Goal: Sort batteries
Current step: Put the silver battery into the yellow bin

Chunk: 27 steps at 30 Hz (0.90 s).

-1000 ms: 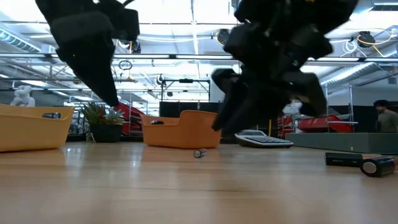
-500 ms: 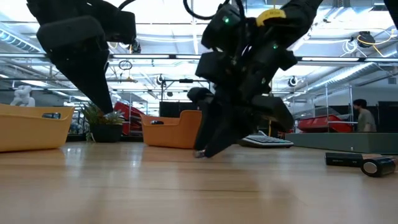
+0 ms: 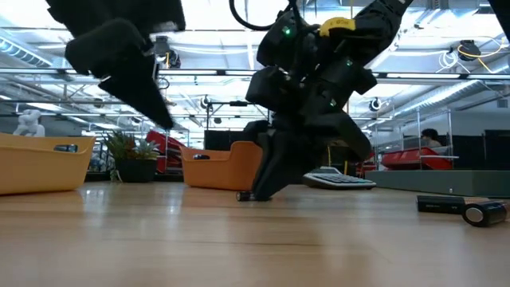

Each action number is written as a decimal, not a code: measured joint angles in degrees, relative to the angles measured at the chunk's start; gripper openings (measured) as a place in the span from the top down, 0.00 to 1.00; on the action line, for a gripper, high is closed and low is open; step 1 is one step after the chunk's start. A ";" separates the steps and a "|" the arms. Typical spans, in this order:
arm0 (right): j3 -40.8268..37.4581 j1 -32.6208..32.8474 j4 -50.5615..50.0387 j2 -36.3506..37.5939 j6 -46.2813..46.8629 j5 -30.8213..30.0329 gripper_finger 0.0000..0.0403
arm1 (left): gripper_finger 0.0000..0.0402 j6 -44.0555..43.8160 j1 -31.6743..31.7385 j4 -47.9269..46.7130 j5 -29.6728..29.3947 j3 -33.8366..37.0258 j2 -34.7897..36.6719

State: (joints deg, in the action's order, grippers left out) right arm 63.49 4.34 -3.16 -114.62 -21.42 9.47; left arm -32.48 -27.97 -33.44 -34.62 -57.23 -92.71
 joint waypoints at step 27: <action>-0.21 -2.58 16.88 6.29 14.94 20.88 0.99 | 0.56 55.43 -2.97 15.56 -2.42 0.00 0.02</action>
State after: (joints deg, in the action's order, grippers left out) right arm 63.29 1.76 13.71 -108.33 -6.48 30.35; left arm 22.94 -30.94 -17.88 -37.04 -57.23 -92.68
